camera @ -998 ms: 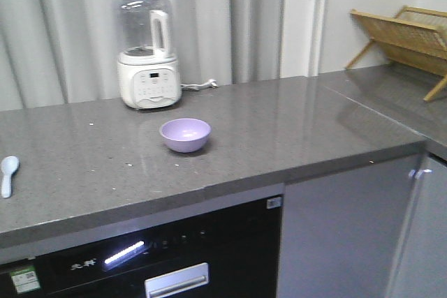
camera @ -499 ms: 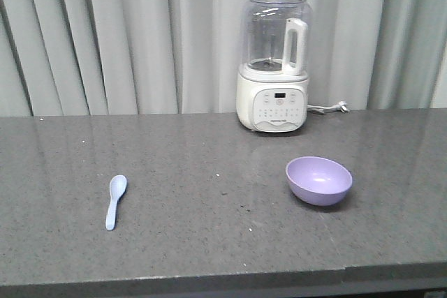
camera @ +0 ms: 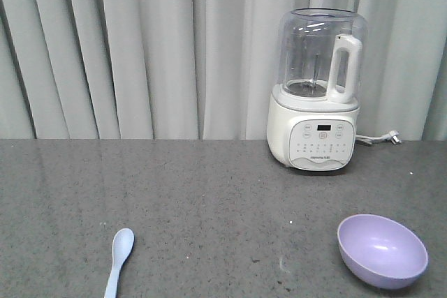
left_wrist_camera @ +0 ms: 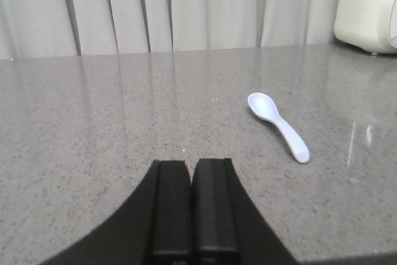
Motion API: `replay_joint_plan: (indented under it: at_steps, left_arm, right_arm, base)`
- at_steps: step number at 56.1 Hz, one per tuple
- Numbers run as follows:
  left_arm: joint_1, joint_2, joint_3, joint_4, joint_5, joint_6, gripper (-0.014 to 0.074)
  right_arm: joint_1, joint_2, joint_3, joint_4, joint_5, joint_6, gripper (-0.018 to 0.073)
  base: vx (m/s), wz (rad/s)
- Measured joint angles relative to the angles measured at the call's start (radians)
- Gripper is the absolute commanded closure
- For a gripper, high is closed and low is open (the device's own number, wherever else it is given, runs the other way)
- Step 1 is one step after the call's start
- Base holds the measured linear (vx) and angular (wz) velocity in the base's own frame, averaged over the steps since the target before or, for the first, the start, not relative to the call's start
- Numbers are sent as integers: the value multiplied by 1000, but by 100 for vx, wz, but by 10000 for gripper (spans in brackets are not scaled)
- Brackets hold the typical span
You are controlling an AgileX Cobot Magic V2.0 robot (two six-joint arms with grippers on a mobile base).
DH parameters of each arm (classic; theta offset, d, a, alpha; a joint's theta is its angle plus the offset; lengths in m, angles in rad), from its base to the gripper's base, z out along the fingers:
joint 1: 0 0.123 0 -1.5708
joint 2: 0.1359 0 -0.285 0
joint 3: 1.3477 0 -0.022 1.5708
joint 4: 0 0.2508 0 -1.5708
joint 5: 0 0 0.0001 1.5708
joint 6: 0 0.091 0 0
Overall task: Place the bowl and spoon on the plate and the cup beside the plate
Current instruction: 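Lower the left gripper over the white spoon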
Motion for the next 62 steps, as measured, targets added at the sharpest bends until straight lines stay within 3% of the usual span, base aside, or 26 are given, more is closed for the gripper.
replay_joint_plan:
  at_steps: [62]
  left_arm:
    - [0, 0, 0, 0, -27, 0, 599]
  right_arm:
    - [0, 0, 1, 0, -14, 0, 568]
  base:
    - [8, 1]
